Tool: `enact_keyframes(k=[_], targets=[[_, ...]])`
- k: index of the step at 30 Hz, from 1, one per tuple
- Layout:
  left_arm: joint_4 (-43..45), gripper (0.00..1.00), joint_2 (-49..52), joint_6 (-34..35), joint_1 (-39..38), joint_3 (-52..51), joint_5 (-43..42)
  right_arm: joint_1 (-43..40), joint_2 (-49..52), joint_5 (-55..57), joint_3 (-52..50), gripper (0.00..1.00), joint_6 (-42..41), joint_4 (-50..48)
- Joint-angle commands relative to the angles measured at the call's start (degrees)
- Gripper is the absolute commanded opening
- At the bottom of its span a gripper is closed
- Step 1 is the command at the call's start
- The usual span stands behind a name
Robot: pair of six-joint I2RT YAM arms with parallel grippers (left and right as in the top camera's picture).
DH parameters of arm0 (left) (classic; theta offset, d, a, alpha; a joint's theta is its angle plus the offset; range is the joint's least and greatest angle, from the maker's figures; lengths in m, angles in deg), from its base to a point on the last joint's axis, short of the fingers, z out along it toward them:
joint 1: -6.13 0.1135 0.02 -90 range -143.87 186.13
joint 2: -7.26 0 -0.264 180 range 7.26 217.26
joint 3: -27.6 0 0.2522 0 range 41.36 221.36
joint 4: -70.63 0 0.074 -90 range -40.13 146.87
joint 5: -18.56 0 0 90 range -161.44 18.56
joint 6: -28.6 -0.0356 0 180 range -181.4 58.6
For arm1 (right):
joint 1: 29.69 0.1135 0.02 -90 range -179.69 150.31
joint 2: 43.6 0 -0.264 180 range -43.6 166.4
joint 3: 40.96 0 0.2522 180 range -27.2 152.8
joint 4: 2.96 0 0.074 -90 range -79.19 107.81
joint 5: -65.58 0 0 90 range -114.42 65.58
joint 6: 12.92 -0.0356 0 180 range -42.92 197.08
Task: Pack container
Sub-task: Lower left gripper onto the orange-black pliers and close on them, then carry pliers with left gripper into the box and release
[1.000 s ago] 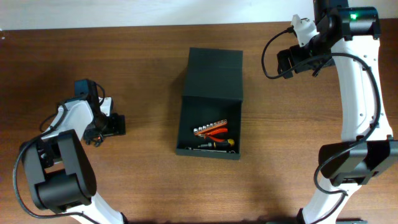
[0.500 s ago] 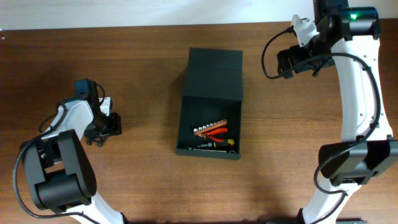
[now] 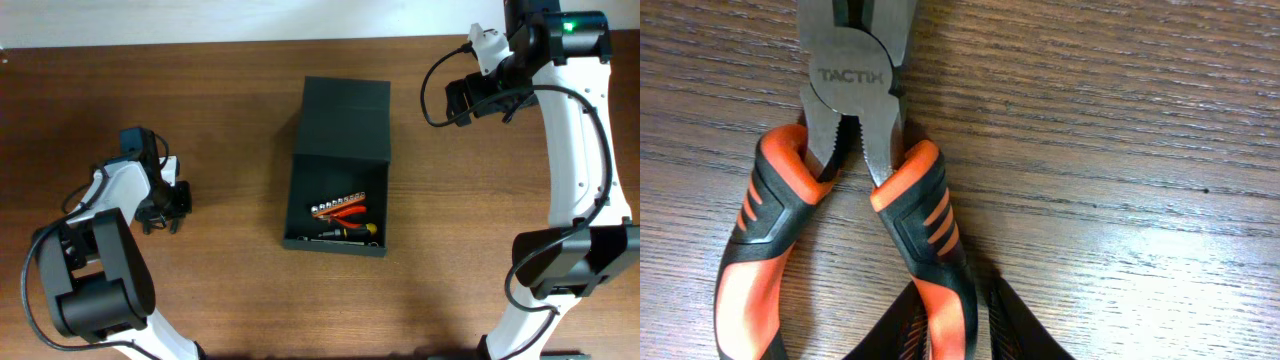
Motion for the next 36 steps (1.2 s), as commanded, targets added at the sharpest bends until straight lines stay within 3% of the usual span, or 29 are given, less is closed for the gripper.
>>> enact_keyframes(k=[1, 12, 20, 26, 30, 36], targets=[[0.17, 0.21, 2.47, -0.13, 0.17, -0.24, 1.86, 0.0, -0.22, -0.13, -0.35, 0.99, -0.24, 0.26], [0.46, 0.02, 2.47, -0.13, 0.17, -0.24, 1.86, 0.0, -0.22, -0.13, -0.35, 0.99, -0.24, 1.05], [-1.53, 0.02, 2.34, -0.42, -0.28, 2.36, -0.63, 0.0, -0.22, -0.13, -0.35, 0.99, -0.24, 1.09], [-13.94, 0.02, 0.81, -3.13, -3.3, 14.99, -8.37, 0.0, -0.24, -0.13, -0.33, 0.99, -0.26, 1.75], [-23.91, 0.02, -0.07, -7.78, -8.87, 27.54, -8.92, -0.2, -1.14, -0.42, 0.39, 1.0, -0.59, 2.99], [-32.15, 0.02, -0.11, -14.64, -19.91, 41.7, -8.35, -6.54, -3.5, -0.55, 3.48, 0.99, -9.18, 2.14]])
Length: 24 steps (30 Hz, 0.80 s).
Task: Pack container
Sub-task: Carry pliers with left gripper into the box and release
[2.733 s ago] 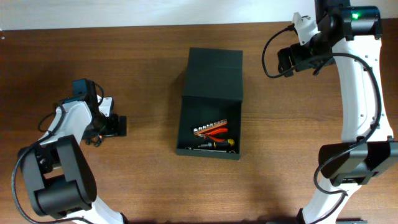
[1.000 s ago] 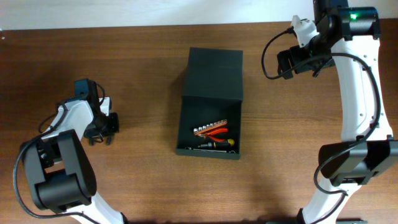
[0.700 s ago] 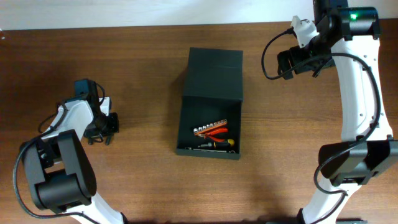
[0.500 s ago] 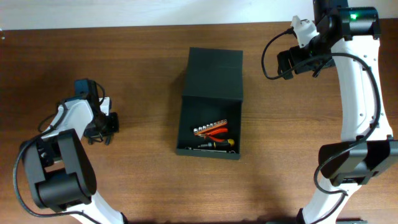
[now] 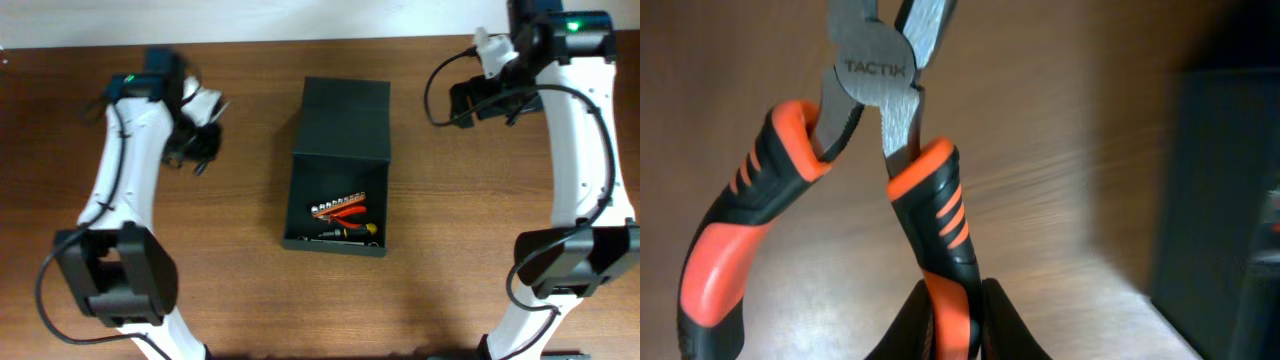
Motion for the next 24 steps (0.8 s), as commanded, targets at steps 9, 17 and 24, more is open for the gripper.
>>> enact_keyframes(k=[9, 17, 24], targets=[[-1.88, 0.02, -1.73, -21.9, -21.16, 7.17, -1.25, -23.93, -3.87, -10.6, 2.69, 0.99, -11.28, 1.22], [-3.67, 0.02, -1.6, -31.65, -27.23, 7.02, -4.37, -29.44, -3.87, -10.23, 2.62, 0.99, -10.34, 2.23], [-3.63, 0.02, 0.74, -33.75, -28.06, 4.2, -7.78, -29.18, -3.87, -10.16, 2.56, 0.99, -9.51, 2.14]])
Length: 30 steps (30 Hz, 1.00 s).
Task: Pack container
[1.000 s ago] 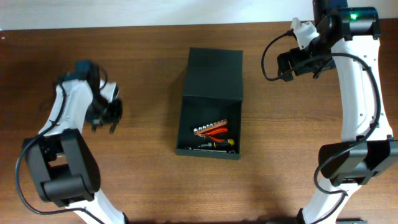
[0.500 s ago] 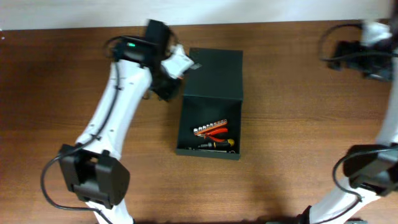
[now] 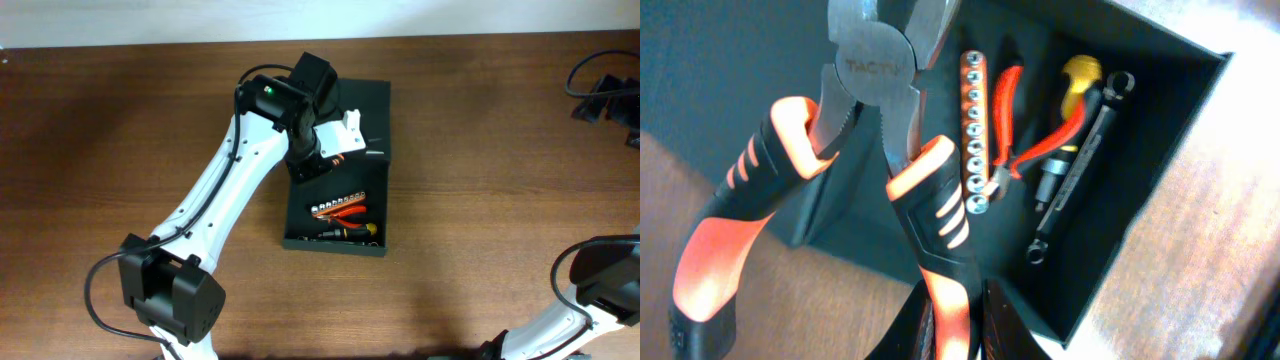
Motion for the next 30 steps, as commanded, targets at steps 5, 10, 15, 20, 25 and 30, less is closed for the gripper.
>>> enact_keyframes(k=[5, 10, 15, 20, 25, 30], targets=[[0.63, 0.02, 5.09, -3.13, 0.02, -5.84, -3.54, 0.24, -1.97, -1.14, 1.01, 0.99, 0.94, -0.07], [0.9, 0.02, 9.22, -3.13, 0.02, -7.48, -4.17, 0.24, -1.95, -1.14, 0.92, 0.99, 0.92, -0.04], [1.68, 0.02, 12.41, -3.13, -0.02, -7.48, -6.01, 0.24, -1.75, -1.14, 0.81, 0.99, 0.92, 0.0], [2.64, 0.13, 13.29, -3.1, -0.02, -7.48, -6.14, 0.24, -1.18, -1.14, 0.81, 0.99, 0.94, 0.07], [2.47, 0.7, 13.27, -2.19, -0.02, -7.45, -6.05, 0.37, -0.44, -1.16, 0.81, 0.99, 1.14, 0.35], [0.98, 0.78, 12.81, 0.55, 0.04, -4.37, -5.66, 1.75, -0.22, -1.81, 0.81, 1.0, 2.19, 0.2]])
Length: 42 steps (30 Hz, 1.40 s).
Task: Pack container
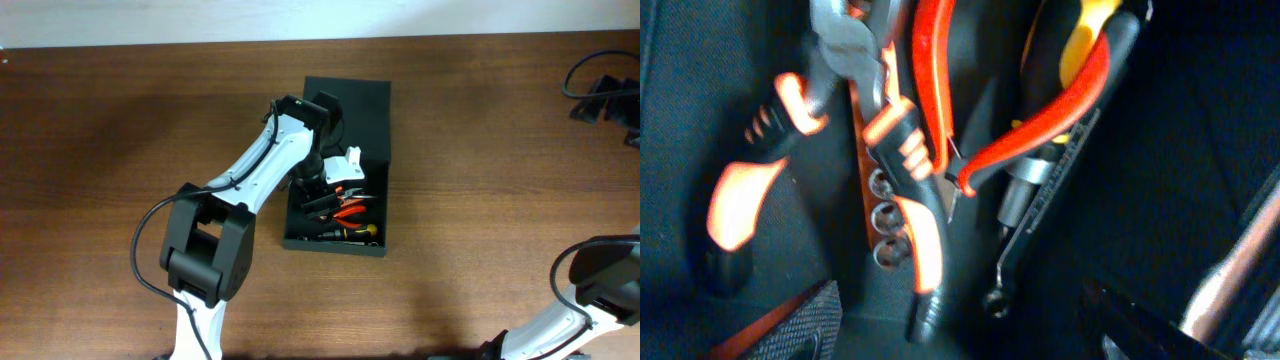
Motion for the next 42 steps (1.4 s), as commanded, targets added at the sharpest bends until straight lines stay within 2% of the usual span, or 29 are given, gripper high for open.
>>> enact_keyframes(k=[1, 4, 5, 7, 8, 11, 12, 13, 19, 26, 30, 42], targets=[[-2.03, 0.77, -0.63, 2.34, 0.15, 5.55, -1.07, 2.25, -0.24, -2.08, 0.81, 0.98, 0.94, 0.09], [-5.2, 0.68, -1.9, 2.91, 0.22, 11.06, -1.01, 4.35, -0.22, -2.89, 0.81, 0.79, 0.94, 0.28], [-6.58, 0.65, -2.23, 2.91, 0.39, 13.22, -1.03, 5.31, -0.22, -2.93, 0.81, 0.68, 0.92, 0.44], [-8.87, 0.57, -2.82, 2.99, 0.92, 17.57, -1.05, 7.28, -0.22, -3.89, 0.81, 0.37, 0.94, 0.81], [-9.53, 0.52, -3.08, 3.48, 1.33, 19.39, -1.05, 8.28, -0.17, -4.44, 0.81, 0.27, 0.94, 1.01], [-9.53, 0.25, -3.54, 7.63, 3.72, 23.5, -1.49, 11.76, 0.0, -4.57, 0.81, 0.04, 0.92, 1.27], [-9.18, 0.17, -3.54, 8.66, 4.72, 24.09, -1.84, 13.14, 0.24, -4.57, 0.81, 0.04, 0.94, 1.25], [-8.61, 0.13, -3.54, 9.42, 5.92, 24.24, -2.45, 14.21, 0.46, -4.57, 0.81, 0.04, 0.94, 1.25], [-6.58, 0.04, -2.29, 11.02, 14.38, 24.22, -13.81, 19.02, 4.81, -10.73, 0.81, 0.04, 2.62, 1.46], [-6.23, 0.02, 3.23, 12.2, 21.84, 24.22, -22.91, 21.86, 14.8, -17.99, 0.81, 0.04, 5.38, 2.8], [-6.32, 0.02, 8.04, 12.2, 24.13, 24.22, -25.11, 23.63, 20.37, -19.61, 0.81, 0.04, 6.43, 2.73], [-3.13, 0.02, 21.66, 12.24, 24.87, 24.22, -30.34, 27.19, 29.86, -24.59, 0.81, 0.04, 8.5, -0.96]])
